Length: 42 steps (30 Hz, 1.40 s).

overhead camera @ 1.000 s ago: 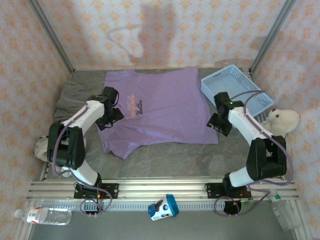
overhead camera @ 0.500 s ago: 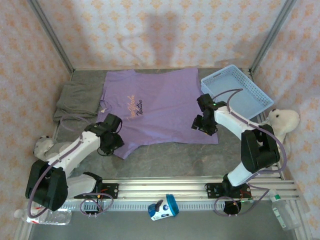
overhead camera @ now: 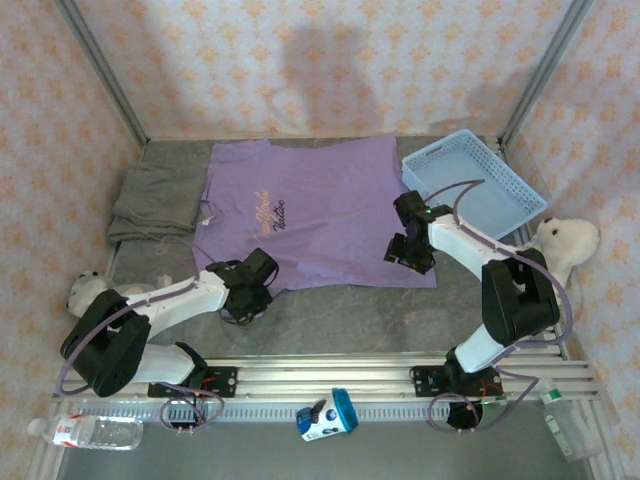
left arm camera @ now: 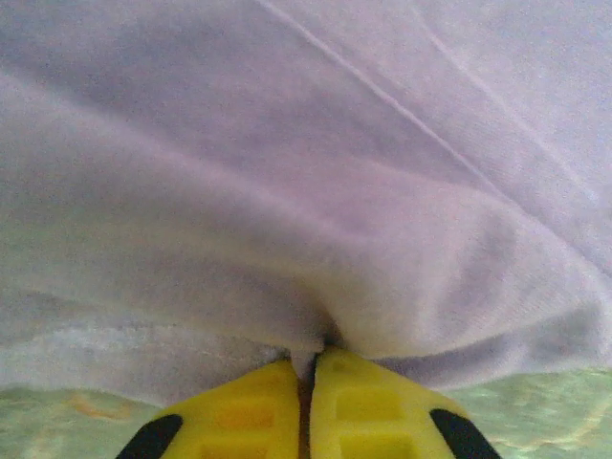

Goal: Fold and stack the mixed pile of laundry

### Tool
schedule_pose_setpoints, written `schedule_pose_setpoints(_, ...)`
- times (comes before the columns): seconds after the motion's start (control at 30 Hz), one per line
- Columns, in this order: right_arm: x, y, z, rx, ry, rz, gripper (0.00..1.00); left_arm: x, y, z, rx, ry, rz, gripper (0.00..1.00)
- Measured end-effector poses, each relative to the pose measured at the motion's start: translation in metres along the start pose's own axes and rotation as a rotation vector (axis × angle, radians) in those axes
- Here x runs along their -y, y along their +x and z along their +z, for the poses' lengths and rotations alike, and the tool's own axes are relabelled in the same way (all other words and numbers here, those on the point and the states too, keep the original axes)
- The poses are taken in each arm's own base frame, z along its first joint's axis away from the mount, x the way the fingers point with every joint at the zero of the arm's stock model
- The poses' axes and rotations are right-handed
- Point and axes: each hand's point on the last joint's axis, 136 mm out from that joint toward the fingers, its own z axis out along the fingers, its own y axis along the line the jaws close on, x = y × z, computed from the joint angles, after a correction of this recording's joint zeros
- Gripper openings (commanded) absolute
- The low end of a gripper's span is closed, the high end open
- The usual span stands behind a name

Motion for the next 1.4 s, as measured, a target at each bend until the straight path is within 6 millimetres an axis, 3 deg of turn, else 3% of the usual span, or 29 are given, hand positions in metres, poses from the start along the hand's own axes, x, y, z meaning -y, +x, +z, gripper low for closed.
schedule_pose_setpoints(0.07, 0.003, 0.0, 0.0, 0.003, 0.013, -0.008, 0.58, 0.012, 0.007, 0.001, -0.014, 0.041, -0.015, 0.18)
schedule_pose_setpoints(0.13, 0.005, -0.001, 0.0, 0.008, 0.027, -0.016, 0.58, 0.022, 0.016, 0.001, -0.04, 0.068, -0.019, 0.47)
schedule_pose_setpoints(0.17, 0.006, -0.001, 0.0, 0.009, 0.033, -0.019, 0.58, 0.027, 0.02, 0.0, -0.05, 0.078, -0.014, 0.55)
schedule_pose_setpoints(0.27, 0.009, -0.001, -0.001, 0.011, 0.049, -0.027, 0.58, 0.042, 0.022, -0.012, -0.055, 0.096, -0.008, 0.72)
schedule_pose_setpoints(0.3, 0.01, -0.001, -0.001, 0.013, 0.052, -0.029, 0.58, 0.044, 0.02, -0.016, -0.045, 0.099, -0.008, 0.73)
schedule_pose_setpoints(0.4, 0.01, -0.003, -0.002, 0.017, 0.055, -0.028, 0.58, 0.038, 0.011, -0.031, -0.01, 0.106, -0.03, 0.72)
schedule_pose_setpoints(0.5, 0.013, -0.005, -0.003, 0.021, 0.054, -0.017, 0.58, 0.02, -0.001, -0.048, 0.037, 0.137, -0.094, 0.62)
schedule_pose_setpoints(0.7, 0.024, -0.016, -0.015, 0.059, 0.035, 0.026, 0.58, -0.036, -0.011, -0.064, 0.135, 0.183, -0.245, 0.44)
schedule_pose_setpoints(0.77, 0.029, -0.016, -0.017, 0.064, 0.034, 0.038, 0.58, -0.057, -0.009, -0.059, 0.152, 0.19, -0.293, 0.4)
schedule_pose_setpoints(0.87, 0.033, -0.014, -0.016, 0.058, 0.039, 0.04, 0.58, -0.079, -0.008, -0.05, 0.177, 0.177, -0.353, 0.42)
schedule_pose_setpoints(1.0, 0.034, -0.013, -0.014, 0.053, 0.04, 0.032, 0.58, -0.09, -0.012, -0.041, 0.19, 0.134, -0.392, 0.51)
schedule_pose_setpoints(1.1, 0.034, -0.013, -0.014, 0.053, 0.041, 0.028, 0.58, -0.093, -0.017, -0.031, 0.188, 0.063, -0.391, 0.52)
schedule_pose_setpoints(1.23, 0.035, -0.013, -0.014, 0.052, 0.041, 0.025, 0.58, -0.103, -0.019, -0.013, 0.146, -0.078, -0.363, 0.38)
schedule_pose_setpoints(1.4, 0.036, -0.014, -0.014, 0.053, 0.042, 0.023, 0.58, -0.105, -0.013, -0.014, 0.106, -0.129, -0.303, 0.22)
